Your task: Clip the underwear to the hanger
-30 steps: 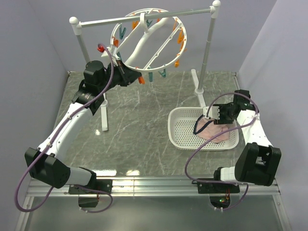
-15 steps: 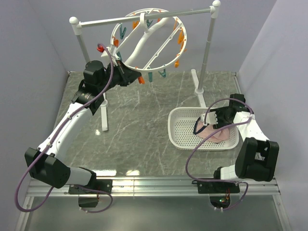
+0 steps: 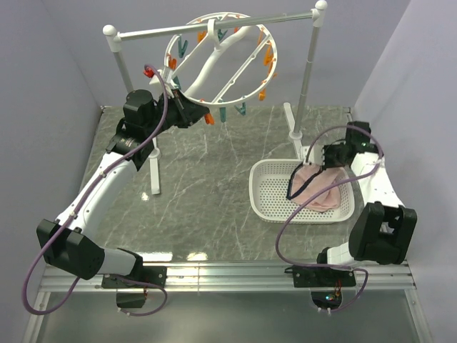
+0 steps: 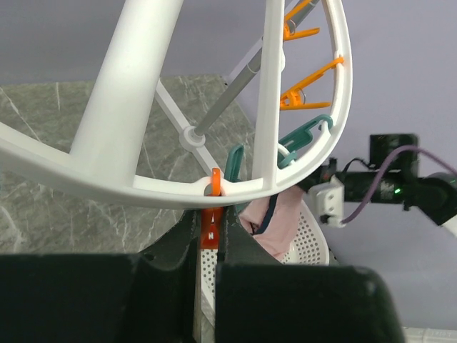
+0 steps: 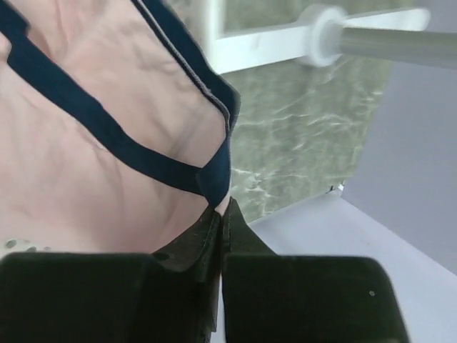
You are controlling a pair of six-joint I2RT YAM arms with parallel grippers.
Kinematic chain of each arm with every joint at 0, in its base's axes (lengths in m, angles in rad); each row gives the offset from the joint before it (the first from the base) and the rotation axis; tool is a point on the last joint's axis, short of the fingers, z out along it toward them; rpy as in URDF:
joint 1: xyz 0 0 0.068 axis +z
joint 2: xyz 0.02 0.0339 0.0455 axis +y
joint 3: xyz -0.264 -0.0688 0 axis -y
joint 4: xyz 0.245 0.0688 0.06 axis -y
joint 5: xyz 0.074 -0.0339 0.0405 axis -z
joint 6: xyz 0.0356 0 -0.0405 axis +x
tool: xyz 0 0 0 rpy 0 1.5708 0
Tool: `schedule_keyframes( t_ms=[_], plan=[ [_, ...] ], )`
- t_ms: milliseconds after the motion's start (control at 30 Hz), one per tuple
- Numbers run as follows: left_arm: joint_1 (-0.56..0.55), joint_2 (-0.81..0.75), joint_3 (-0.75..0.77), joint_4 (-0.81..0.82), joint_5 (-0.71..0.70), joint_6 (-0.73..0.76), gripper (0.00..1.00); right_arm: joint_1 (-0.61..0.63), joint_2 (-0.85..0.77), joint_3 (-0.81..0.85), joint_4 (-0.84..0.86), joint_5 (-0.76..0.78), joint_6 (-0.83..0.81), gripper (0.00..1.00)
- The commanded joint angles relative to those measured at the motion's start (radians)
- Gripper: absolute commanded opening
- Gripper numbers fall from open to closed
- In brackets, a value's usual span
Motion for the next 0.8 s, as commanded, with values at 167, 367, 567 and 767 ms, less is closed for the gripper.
schedule_keyframes(
  t_ms=[167, 367, 567, 767],
  plan=[
    [0.004, -0.020, -0.022, 0.037, 0.058, -0.007, 0.00, 0.047, -0.016, 0.443, -0.593, -0.272, 0.346, 0.00],
    [0.004, -0.010, -0.022, 0.060, 0.077, -0.020, 0.00, 0.113, 0.002, 0.540, -0.776, -0.429, 0.576, 0.00],
    [0.006, -0.006, -0.019, 0.065, 0.110, -0.033, 0.00, 0.125, 0.051, 0.574, -0.797, -0.487, 0.801, 0.00],
    [0.006, -0.008, -0.035, 0.122, 0.146, -0.040, 0.00, 0.157, 0.120, 0.571, -0.769, -0.641, 1.007, 0.00]
  ],
)
